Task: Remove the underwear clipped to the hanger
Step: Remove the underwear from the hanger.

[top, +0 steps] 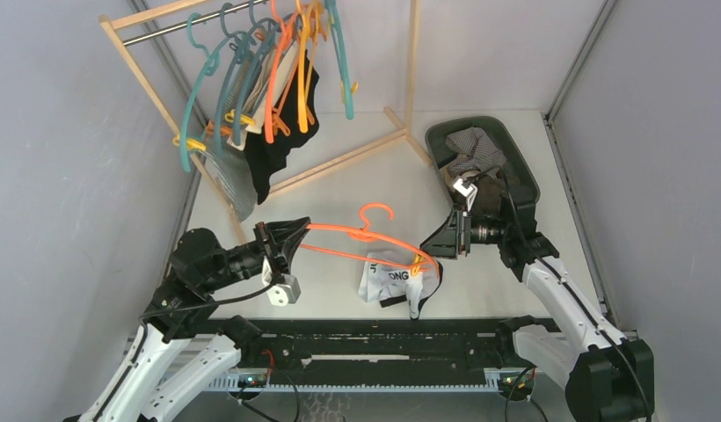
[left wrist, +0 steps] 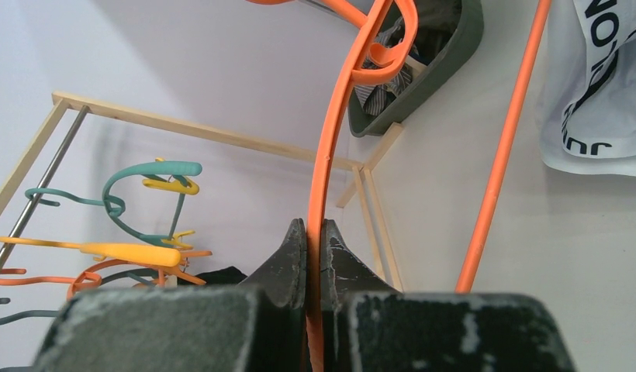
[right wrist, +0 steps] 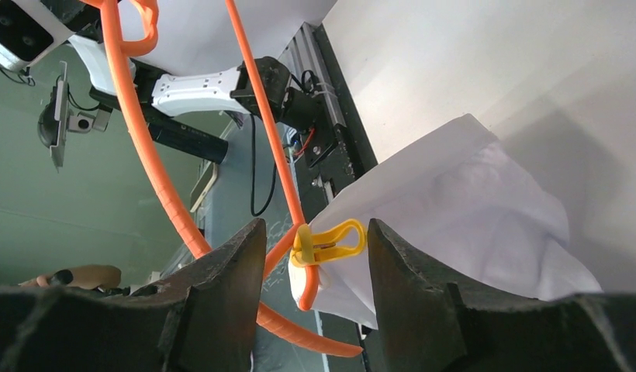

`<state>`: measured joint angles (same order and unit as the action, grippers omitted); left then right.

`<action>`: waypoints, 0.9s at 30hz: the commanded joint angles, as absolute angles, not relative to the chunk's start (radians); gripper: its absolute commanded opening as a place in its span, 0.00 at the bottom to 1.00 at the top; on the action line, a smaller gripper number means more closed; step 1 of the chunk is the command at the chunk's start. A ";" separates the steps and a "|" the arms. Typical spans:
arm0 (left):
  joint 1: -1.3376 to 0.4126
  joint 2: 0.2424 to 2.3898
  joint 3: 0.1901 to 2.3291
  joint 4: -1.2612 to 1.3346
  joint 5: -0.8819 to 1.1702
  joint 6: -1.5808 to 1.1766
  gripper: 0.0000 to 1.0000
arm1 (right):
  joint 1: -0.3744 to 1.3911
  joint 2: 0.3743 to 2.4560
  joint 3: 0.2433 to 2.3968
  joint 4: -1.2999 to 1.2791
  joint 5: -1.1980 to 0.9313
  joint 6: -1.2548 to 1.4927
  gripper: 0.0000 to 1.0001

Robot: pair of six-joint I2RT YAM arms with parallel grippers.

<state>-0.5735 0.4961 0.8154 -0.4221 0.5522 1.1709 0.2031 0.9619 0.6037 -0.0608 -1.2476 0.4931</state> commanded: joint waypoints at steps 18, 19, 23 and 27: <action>-0.571 0.477 0.790 -0.370 0.546 1.299 0.00 | 0.247 1.044 0.594 0.044 -1.274 0.545 0.46; -0.571 0.476 0.786 -0.371 0.546 1.304 0.00 | 0.249 1.048 0.594 0.054 -1.278 0.552 0.45; -0.571 0.477 0.782 -0.374 0.540 1.319 0.00 | 0.253 1.055 0.594 0.073 -1.285 0.560 0.38; -0.571 0.476 0.782 -0.374 0.533 1.320 0.00 | 0.250 1.052 0.593 0.077 -1.290 0.559 0.33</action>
